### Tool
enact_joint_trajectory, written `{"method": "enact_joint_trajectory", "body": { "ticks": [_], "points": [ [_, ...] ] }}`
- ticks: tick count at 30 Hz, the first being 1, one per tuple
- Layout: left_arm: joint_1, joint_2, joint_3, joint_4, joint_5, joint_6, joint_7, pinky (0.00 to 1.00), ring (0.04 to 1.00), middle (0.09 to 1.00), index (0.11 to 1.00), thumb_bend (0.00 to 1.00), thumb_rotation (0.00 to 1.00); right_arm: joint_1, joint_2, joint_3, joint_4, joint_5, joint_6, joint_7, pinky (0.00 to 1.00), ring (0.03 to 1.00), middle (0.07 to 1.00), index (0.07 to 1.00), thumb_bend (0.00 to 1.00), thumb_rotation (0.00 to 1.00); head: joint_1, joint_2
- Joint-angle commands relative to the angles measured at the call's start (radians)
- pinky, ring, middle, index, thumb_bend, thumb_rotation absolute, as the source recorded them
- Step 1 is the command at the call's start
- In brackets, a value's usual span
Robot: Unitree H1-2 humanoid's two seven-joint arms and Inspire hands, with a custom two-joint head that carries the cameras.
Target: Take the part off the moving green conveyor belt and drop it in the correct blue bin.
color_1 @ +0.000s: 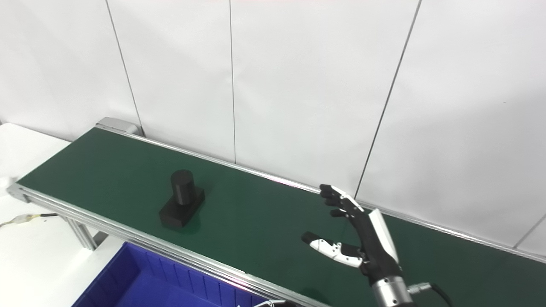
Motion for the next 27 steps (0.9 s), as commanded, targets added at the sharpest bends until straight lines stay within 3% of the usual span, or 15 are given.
{"method": "enact_joint_trajectory", "body": {
  "ticks": [1,13,27],
  "points": [
    [-0.001,-0.002,-0.003,-0.029,-0.003,-0.039,-0.009,0.65,0.720,0.765,0.785,0.90,0.56,-0.060,0.025,0.007,0.006,-0.006,-0.042,-0.017,0.72,0.800,0.822,0.843,0.63,0.36,-0.001,0.002],
    [0.008,-0.007,-0.012,-0.036,0.001,-0.039,-0.007,0.64,0.714,0.752,0.776,0.91,0.57,-0.160,0.099,0.040,0.162,-0.030,-0.038,-0.033,0.71,0.784,0.812,0.843,0.67,0.32,0.001,0.011],
    [0.025,-0.007,-0.015,-0.051,-0.006,-0.039,-0.071,0.64,0.700,0.745,0.774,0.89,0.55,-0.240,0.155,0.069,0.333,-0.049,-0.091,-0.067,0.72,0.773,0.790,0.829,0.67,0.27,0.006,0.018]
  ]
}}
